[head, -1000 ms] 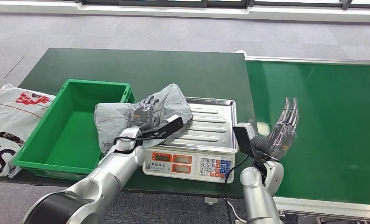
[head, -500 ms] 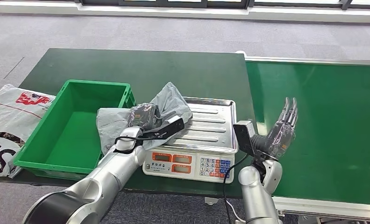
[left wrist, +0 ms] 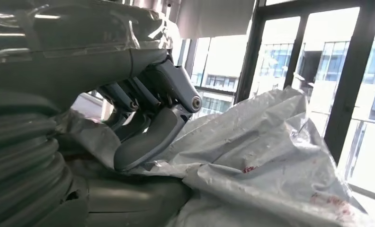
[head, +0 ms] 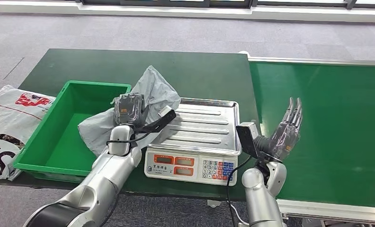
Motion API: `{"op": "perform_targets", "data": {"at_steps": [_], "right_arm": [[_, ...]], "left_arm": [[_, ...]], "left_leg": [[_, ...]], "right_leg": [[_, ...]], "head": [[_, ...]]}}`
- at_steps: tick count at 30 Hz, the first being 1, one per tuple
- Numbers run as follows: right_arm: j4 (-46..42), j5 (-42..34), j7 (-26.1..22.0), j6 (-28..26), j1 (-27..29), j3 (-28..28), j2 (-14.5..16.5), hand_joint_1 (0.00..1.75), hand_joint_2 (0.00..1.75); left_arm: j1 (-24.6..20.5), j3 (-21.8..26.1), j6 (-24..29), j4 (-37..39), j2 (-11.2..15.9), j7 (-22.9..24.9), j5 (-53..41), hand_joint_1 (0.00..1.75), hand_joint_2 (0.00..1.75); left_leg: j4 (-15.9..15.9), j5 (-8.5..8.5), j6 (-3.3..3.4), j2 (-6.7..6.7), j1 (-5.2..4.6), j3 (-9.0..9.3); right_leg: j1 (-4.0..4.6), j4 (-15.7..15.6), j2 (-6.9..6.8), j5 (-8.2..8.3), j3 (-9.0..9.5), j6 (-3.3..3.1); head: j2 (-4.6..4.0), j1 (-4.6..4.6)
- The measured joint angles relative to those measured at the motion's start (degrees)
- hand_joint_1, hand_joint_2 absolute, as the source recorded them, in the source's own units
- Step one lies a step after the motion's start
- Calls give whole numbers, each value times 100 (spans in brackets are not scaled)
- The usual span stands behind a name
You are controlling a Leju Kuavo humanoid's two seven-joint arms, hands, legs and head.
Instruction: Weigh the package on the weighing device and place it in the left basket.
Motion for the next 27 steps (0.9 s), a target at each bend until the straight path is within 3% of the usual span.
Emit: {"op": "perform_targets", "data": {"at_steps": [8, 16, 27], "right_arm": [[-9, 67, -169, 0, 0, -26, 0, 0, 175], [-9, 128, -192, 0, 0, -48, 0, 0, 175], [-14, 136, -133, -1, 2, -49, 0, 0, 175]], "left_arm": [[519, 459, 2, -1829, 59, 58, -135, 175, 175], [1055, 557, 3, -3534, 288, 350, -138, 175, 175], [1322, 800, 2, -4295, 620, 770, -138, 175, 175]], "left_leg": [[0, 0, 0, 5, 0, -10], [0, -1, 0, 4, 0, -14], [0, 0, 0, 2, 0, -16]], "right_leg": [[-2, 0, 4, 0, -10, 0], [-1, 0, 3, -1, -16, 0], [0, 0, 1, 0, -16, 0]], "head": [[0, 0], [0, -1], [0, 0]]}}
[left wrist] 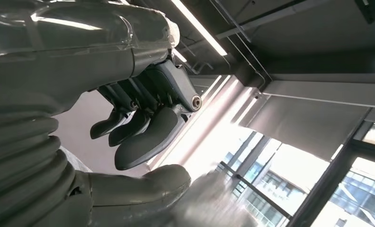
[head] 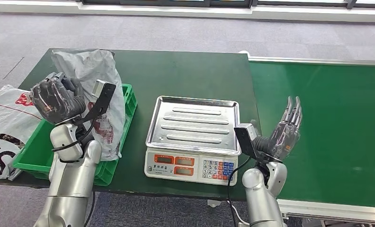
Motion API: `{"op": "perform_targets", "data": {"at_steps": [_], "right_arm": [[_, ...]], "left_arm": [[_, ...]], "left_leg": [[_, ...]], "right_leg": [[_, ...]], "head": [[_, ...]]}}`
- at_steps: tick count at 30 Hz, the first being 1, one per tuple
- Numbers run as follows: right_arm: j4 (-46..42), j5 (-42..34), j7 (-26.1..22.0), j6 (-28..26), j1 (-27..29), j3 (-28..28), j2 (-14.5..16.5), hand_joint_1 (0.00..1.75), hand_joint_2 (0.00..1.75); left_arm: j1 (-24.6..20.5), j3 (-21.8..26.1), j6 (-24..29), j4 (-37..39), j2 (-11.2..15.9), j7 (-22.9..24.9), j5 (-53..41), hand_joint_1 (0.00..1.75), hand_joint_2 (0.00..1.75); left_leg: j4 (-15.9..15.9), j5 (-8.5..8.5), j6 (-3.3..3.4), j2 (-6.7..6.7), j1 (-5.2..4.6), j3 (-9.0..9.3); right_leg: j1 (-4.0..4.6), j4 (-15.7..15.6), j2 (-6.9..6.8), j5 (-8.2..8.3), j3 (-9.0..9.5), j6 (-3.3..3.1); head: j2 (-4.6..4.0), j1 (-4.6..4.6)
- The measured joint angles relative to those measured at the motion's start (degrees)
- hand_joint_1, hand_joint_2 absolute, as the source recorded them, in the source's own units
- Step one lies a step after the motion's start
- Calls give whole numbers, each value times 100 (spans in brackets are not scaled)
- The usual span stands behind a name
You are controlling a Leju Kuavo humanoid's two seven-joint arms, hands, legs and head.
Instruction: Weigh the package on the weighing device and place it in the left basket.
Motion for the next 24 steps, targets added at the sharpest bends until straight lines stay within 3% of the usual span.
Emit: {"op": "perform_targets", "data": {"at_steps": [4, 7, 10, 16, 17, 20, 21, 24], "right_arm": [[-51, -10, 117, 1, 16, 1, 0, 0, 175], [-122, -66, 216, -1, 51, 1, -5, 0, 175], [-233, -145, 468, -1, 114, 69, -35, 0, 175], [-365, -202, 629, 1, 211, 227, -74, 0, 175], [-404, -210, 650, 1, 244, 281, -86, 0, 175], [-486, -217, 670, 1, 308, 380, -108, 0, 175], [-496, -217, 668, 1, 314, 393, -110, 0, 175], [-554, -248, 674, 4, 352, 457, -121, 0, 175]], "left_arm": [[-79, 645, -1, 207, 22, -168, 0, 175, 175], [-183, 1024, -3, 632, 137, 123, 0, 175, 175], [-335, 1061, -4, 1204, 330, 482, 1, 175, 175], [-467, 1061, -4, 1807, 462, 698, 2, 175, 175], [-508, 1061, -4, 2047, 492, 774, 1, 167, 175], [-635, 1061, -3, 2670, 557, 977, -2, 37, 175], [-684, 1061, -3, 2827, 573, 1015, -2, 1, 175], [-817, 1064, -2, 3324, 611, 922, -2, 0, 175]], "left_leg": [[0, 0, 0, 5, 0, 2], [0, 1, -1, 9, 0, 3], [0, 4, -5, 0, 0, 0], [0, 4, -5, 2, 0, 0], [0, 4, -5, 4, 0, 0], [0, 4, -5, 5, 0, -1], [0, 4, -5, 5, 0, -1], [0, 4, -5, 5, 0, -1]], "right_leg": [[0, 0, 5, 0, -3, 0], [1, 0, 9, 1, -8, -1], [4, 0, 0, 0, -6, -1], [2, 0, 2, 0, -6, -1], [1, 0, 4, 1, -8, -1], [-2, 0, 6, 1, -9, 0], [-2, 0, 5, 1, -9, 0], [-1, 0, 5, 1, -8, -1]], "head": [[0, 0], [0, -2], [0, -2], [0, -1], [0, -1], [0, -1], [0, -1], [0, -1]]}}
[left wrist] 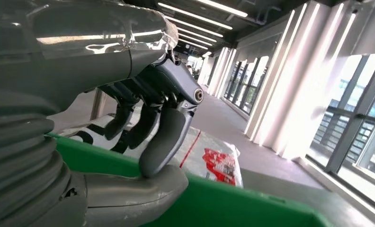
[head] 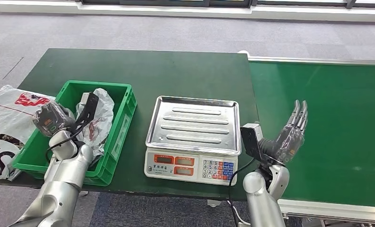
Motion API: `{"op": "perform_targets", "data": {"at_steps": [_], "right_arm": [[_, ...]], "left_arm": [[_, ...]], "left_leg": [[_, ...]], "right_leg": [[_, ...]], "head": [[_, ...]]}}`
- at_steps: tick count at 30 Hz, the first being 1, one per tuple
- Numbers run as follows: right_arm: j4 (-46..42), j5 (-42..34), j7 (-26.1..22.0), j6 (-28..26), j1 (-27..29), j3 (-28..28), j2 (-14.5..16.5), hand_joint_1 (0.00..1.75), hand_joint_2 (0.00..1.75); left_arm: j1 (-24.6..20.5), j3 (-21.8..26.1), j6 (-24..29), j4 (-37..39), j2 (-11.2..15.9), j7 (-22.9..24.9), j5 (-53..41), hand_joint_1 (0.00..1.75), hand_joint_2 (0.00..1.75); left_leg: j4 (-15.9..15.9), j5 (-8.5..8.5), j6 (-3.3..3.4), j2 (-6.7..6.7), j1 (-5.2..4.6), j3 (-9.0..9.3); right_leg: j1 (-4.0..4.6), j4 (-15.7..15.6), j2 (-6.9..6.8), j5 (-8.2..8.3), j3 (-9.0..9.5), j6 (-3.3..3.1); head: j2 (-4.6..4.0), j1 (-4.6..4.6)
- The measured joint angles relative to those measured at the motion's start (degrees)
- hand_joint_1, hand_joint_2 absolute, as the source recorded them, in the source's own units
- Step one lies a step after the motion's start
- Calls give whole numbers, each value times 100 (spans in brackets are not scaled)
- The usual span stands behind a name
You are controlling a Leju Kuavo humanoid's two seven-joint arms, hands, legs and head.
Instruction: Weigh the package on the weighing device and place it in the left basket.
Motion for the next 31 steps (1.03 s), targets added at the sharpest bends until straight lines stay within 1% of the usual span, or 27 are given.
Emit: {"op": "perform_targets", "data": {"at_steps": [2, 3, 4, 5, 6, 8, 9, 10, 11, 12, 13, 15, 18, 24, 29, 30, 31], "right_arm": [[-69, -18, 23, 8, 44, 32, -14, 0, 175], [-95, -17, 43, 9, 61, 38, -20, 0, 175], [-112, 4, 64, 8, 76, 39, -25, 0, 175], [-118, 62, 76, 6, 84, 33, -30, 0, 175], [-116, 168, 69, 4, 84, 8, -33, 0, 175], [-100, 479, 6, 3, 52, -117, -34, 0, 175], [-82, 639, -42, 3, 16, -222, -32, 0, 175], [-55, 781, -95, 3, -32, -356, -28, 0, 175], [-22, 897, -149, 3, -81, -506, -24, 0, 175], [11, 989, -202, 3, -126, -660, -21, 0, 175], [46, 1064, -252, 3, -165, -813, -17, 0, 175], [107, 1159, -335, 3, -225, -1086, -4, 0, 175], [180, 1324, -419, 3, -293, -1471, 36, 0, 175], [199, 1580, -619, -2, -381, -2415, 80, 0, 175], [251, 1771, -859, -3, -545, -3148, 78, 0, 175], [264, 1835, -868, -3, -578, -3270, 75, 0, 175], [271, 1867, -868, -3, -595, -3328, 74, 0, 175]], "left_arm": [[-20, 58, 0, 160, -19, -347, 29, 0, 175], [-2, 145, 0, 122, -57, -718, 91, 0, 175], [21, 290, 1, 9, -131, -1278, 223, 0, 175], [37, 498, 2, -149, -232, -2049, 474, 0, 175], [46, 757, 3, -327, -357, -2995, 884, 0, 175], [59, 1237, -3, -635, -631, -4949, 2128, 0, 175], [118, 1366, -17, -812, -771, -5752, 2857, 0, 175], [234, 1378, -39, -1068, -899, -6299, 3562, 0, 175], [391, 1297, -68, -1376, -1029, -6580, 4158, 0, 175], [570, 1150, -94, -1712, -1145, -6625, 4619, 0, 175], [753, 972, -111, -2043, -1245, -6536, 4941, 0, 175], [1091, 613, -102, -2614, -1384, -6333, 5276, 0, 175], [1553, 63, -31, -3384, -1492, -6252, 5615, 0, 175], [2530, -1117, -9, -4761, -1541, -6227, 5776, 0, 175], [3087, -1975, -11, -5584, -1461, -6221, 6094, 0, 175], [3193, -2144, -23, -5683, -1439, -6221, 6158, 0, 131], [3247, -2230, -28, -5731, -1428, -6221, 6185, 0, 116]], "left_leg": [[0, 0, 0, 1, 0, -1], [0, 0, 0, 2, 0, -1], [0, 0, 0, 2, 0, -2], [0, 0, 0, 1, 0, -4], [0, 0, 0, 1, 0, -4], [0, -1, 1, -2, -2, -6], [0, -3, 3, -1, -4, -5], [0, -5, 6, 0, -5, -5], [1, -7, 8, 2, -6, -4], [1, -9, 10, 2, -6, -5], [1, -10, 11, 0, -6, -6], [1, -10, 11, -5, -6, -10], [1, -11, 12, -5, -6, -10], [1, -17, 15, -5, -6, -13], [1, -21, 17, -3, -6, -12], [1, -21, 18, -3, -6, -12], [1, -21, 18, -3, -6, -12]], "right_leg": [[2, 0, 1, 0, -1, 0], [3, 0, 2, 0, -2, 0], [3, 0, 2, 1, -3, 0], [2, 0, 2, 1, -4, 0], [0, 0, 1, 0, -5, 0], [-4, 0, -1, 0, -4, 0], [-5, 0, -1, 0, -3, 0], [-6, -1, 0, 0, -3, 1], [-7, -2, 1, 0, -3, 1], [-7, -3, 1, 0, -3, 1], [-8, -4, -1, -1, -3, 2], [-7, -6, -5, -1, -3, 3], [-6, -7, -5, -2, -3, 3], [-6, -8, -6, -6, -5, 7], [-7, -9, -6, -6, -4, 9], [-7, -10, -6, -7, -4, 9], [-7, -10, -6, -7, -4, 9]], "head": [[0, 0], [0, 1], [-1, 1], [-1, 1], [-1, 1], [0, 1], [0, 1], [0, 0], [-1, 0], [-1, 0], [-1, 0], [0, 0], [0, -1], [0, 0], [0, 0], [0, 0], [0, 0]]}}
